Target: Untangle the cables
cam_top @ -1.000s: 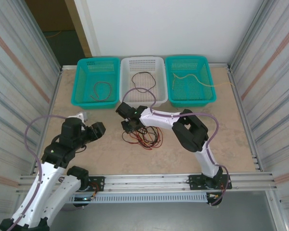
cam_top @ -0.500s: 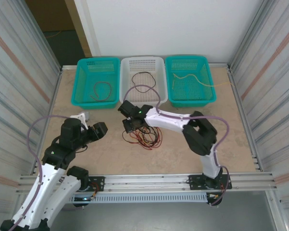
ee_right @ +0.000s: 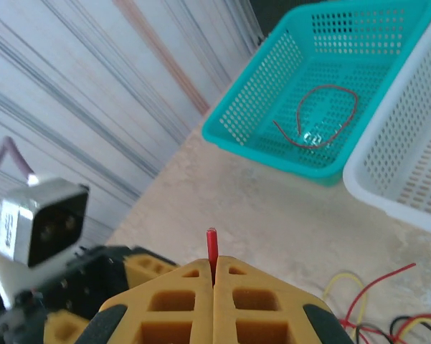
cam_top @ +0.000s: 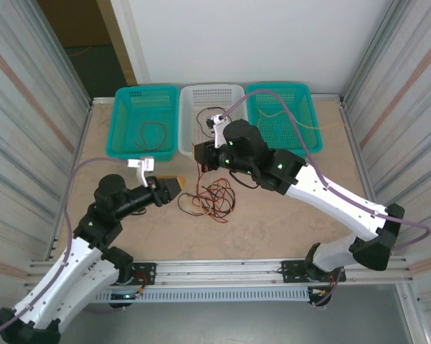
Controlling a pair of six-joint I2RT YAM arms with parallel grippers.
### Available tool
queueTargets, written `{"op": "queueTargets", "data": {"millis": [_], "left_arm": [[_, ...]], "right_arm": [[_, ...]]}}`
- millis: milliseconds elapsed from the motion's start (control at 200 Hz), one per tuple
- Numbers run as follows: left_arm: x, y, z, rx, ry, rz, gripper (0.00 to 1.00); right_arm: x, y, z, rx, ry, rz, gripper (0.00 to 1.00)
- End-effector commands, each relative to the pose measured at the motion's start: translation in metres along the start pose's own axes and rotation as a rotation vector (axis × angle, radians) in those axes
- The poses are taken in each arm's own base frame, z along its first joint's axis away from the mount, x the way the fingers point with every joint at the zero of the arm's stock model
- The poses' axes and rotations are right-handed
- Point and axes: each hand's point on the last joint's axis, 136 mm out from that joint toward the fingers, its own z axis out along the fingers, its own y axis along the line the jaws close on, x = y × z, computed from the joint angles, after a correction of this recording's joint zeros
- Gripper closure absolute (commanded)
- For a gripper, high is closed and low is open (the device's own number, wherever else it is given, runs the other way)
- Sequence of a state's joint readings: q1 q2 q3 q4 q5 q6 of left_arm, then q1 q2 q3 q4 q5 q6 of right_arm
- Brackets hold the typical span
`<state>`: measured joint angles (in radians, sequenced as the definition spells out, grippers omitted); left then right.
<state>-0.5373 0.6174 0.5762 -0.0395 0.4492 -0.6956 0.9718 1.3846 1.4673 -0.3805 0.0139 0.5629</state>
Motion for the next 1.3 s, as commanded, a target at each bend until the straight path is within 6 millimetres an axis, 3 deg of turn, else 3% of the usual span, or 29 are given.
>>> {"op": "queueTargets", "data": {"millis": [0, 95, 200, 406, 561, 777, 827, 947, 1047, 1177, 1298], "left_arm": [[-0.009, -0.034, 0.011, 0.144, -0.055, 0.130, 0.39], [-0.007, -0.043, 0.021, 0.166, -0.059, 0.182, 0.37], [-0.009, -0.038, 0.032, 0.123, -0.052, 0.222, 0.37], [-0.018, -0.029, 0.049, 0.045, -0.040, 0.277, 0.48], [-0.025, -0.027, 0.055, 0.016, -0.050, 0.311, 0.61], [-0.026, -0.028, 0.058, 0.022, -0.053, 0.302, 0.93], [-0.029, -0.026, 0.057, 0.005, -0.061, 0.292, 0.96], [-0.044, -0.021, 0.050, -0.082, -0.091, 0.263, 1.00], [-0.059, -0.035, 0.044, -0.052, -0.104, 0.256, 1.00], [-0.070, -0.058, 0.040, 0.036, -0.117, 0.254, 1.00], [-0.079, -0.069, 0.038, 0.054, -0.121, 0.250, 1.00]], "right_arm": [[-0.003, 0.001, -0.003, -0.050, -0.003, 0.067, 1.00], [-0.008, 0.004, -0.006, -0.075, -0.012, 0.085, 1.00], [-0.009, 0.007, -0.008, -0.092, -0.009, 0.093, 1.00], [-0.006, 0.011, -0.010, -0.113, 0.007, 0.100, 1.00], [-0.005, 0.011, -0.011, -0.119, 0.011, 0.103, 1.00], [-0.004, 0.006, -0.009, -0.100, 0.013, 0.105, 0.98], [-0.004, -0.001, -0.010, -0.075, 0.007, 0.106, 0.93], [0.003, -0.036, -0.013, 0.037, 0.006, 0.128, 0.67], [0.020, -0.072, -0.014, 0.103, 0.037, 0.197, 0.52], [0.059, -0.111, -0.004, 0.148, 0.139, 0.294, 0.44], [0.103, -0.121, 0.013, 0.151, 0.278, 0.300, 0.43]]}}
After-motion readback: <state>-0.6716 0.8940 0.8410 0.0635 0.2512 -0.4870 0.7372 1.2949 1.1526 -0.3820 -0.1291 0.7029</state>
